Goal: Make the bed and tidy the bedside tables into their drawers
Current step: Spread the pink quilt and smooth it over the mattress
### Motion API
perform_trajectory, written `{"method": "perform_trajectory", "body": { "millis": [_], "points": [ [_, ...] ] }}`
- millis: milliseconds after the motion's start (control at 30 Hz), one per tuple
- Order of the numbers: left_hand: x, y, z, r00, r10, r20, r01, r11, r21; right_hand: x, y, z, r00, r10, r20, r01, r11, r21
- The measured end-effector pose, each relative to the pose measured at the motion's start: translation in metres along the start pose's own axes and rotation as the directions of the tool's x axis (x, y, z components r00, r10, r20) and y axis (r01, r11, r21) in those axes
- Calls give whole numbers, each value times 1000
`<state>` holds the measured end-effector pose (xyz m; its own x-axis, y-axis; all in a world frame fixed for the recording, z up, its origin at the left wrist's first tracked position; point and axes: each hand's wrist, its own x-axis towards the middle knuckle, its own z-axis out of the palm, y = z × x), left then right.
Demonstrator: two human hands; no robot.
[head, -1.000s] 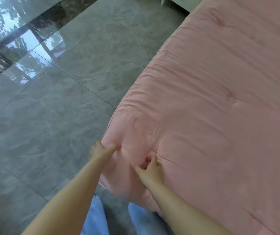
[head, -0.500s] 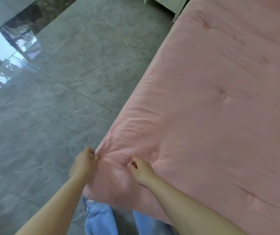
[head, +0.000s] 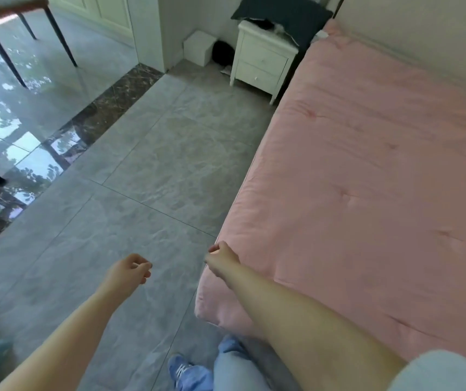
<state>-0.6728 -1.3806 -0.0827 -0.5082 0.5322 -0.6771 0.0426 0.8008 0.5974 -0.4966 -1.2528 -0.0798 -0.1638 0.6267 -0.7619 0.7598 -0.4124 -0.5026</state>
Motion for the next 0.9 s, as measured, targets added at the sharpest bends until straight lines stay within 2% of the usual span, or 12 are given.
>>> {"method": "perform_trajectory", "body": {
  "millis": [133,300,500,667,767,900],
  "points": [
    [-15,52,-23,997,12,70,-9,999,-46,-12,-41,-36,995,-69,-74,72,997,41],
    [-2,118,-35,985,57,162,-53,998,-33,9,-76,-62,977,-10,-211,51,981,187],
    [50,200,-45,980,113,163,-114,993,-3,64,-140,-88,952,3,-305,75,967,245],
    [99,275,-52,962,135,237,-149,988,42,115,-182,-98,910,23,-415,112,948,298],
    [122,305,-54,952,157,263,-166,986,10,137,-200,-105,868,57,-493,100,953,287],
    [154,342,-63,935,173,311,-190,982,25,155,-229,-119,842,88,-532,98,946,310]
  ]
}}
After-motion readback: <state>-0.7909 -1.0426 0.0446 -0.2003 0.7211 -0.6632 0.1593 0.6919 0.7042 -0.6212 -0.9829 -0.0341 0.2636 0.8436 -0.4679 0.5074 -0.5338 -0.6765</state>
